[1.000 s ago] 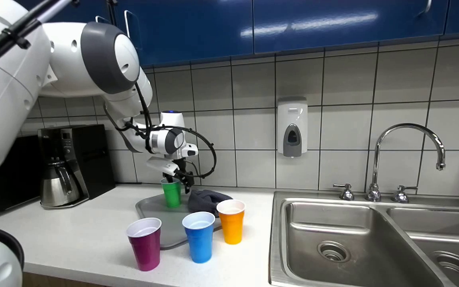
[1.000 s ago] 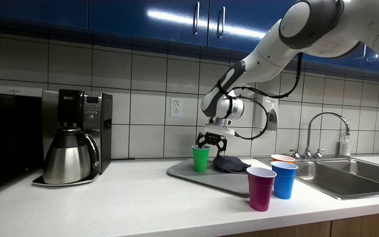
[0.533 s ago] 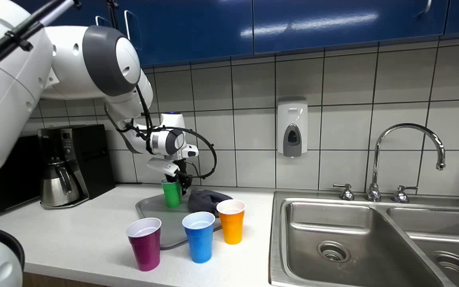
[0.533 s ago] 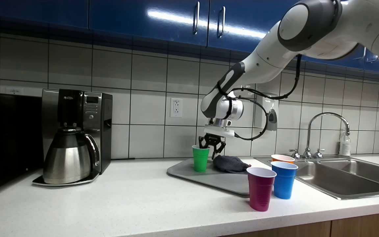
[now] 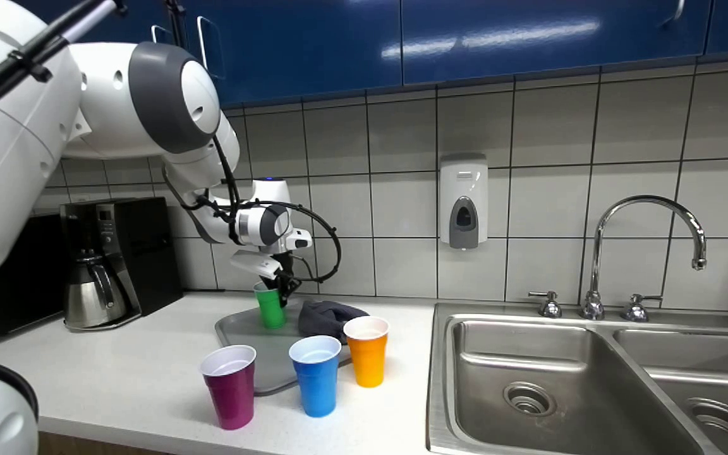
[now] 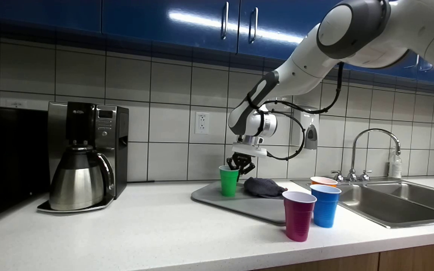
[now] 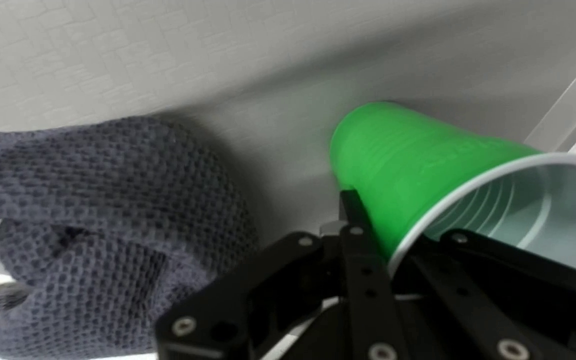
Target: Shift all the cups to the counter
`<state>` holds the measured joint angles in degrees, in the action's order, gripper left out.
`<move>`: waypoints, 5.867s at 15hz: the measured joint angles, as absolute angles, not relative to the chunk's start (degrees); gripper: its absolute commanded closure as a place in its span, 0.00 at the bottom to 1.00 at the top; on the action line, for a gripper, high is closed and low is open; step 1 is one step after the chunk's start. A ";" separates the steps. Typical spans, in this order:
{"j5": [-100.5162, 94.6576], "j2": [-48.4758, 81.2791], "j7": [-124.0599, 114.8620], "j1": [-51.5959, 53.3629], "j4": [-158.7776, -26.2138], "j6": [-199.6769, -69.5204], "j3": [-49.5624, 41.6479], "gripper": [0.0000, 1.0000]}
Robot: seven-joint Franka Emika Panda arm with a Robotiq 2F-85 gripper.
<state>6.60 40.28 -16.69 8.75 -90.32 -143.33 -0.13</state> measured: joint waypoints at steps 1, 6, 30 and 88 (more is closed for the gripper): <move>6.59 40.28 -16.69 8.85 -90.30 -143.33 -0.19 1.00; 6.59 40.22 -16.70 8.98 -90.03 -143.35 -0.40 1.00; 6.58 22.39 -14.08 10.69 -108.69 -143.97 3.08 1.00; 16.31 1.70 10.68 9.55 -140.96 -159.40 10.38 0.00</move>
